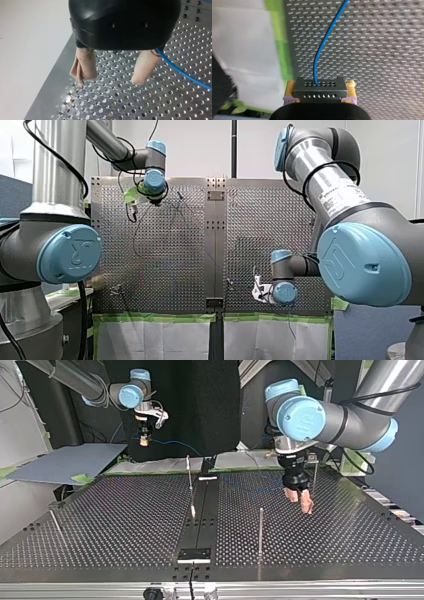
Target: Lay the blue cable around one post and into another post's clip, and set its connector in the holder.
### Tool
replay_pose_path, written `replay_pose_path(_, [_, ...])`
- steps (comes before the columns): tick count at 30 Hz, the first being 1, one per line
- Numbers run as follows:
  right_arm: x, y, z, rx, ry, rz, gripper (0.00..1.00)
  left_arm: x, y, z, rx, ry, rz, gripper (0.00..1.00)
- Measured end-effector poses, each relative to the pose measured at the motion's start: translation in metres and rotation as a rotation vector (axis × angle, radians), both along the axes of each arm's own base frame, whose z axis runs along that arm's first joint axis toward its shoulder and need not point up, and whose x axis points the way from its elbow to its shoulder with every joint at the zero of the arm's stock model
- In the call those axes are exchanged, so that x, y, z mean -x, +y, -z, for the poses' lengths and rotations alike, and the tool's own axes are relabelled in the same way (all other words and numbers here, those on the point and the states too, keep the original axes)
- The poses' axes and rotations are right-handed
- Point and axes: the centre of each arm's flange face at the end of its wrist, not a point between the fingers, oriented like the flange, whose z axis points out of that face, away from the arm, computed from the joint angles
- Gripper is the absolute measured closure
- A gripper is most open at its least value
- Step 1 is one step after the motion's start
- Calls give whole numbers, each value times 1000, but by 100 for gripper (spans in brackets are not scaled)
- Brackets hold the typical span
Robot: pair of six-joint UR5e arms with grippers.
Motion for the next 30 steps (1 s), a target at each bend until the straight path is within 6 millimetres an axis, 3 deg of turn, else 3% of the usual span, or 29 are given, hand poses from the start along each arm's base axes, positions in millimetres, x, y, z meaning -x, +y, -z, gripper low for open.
replay_pose_path(7, [-12,-9,-35,78,-62,-24,100,19,7,-10,-21,-6,-11,0])
replay_pose_path(17, [-34,-27,-96,151,-137,-107,100,46,9,0,-99,50,10,0])
replay_pose_path(30, [-58,-54,-193,245,-205,-137,100,76,-11,37,-155,118,157,0])
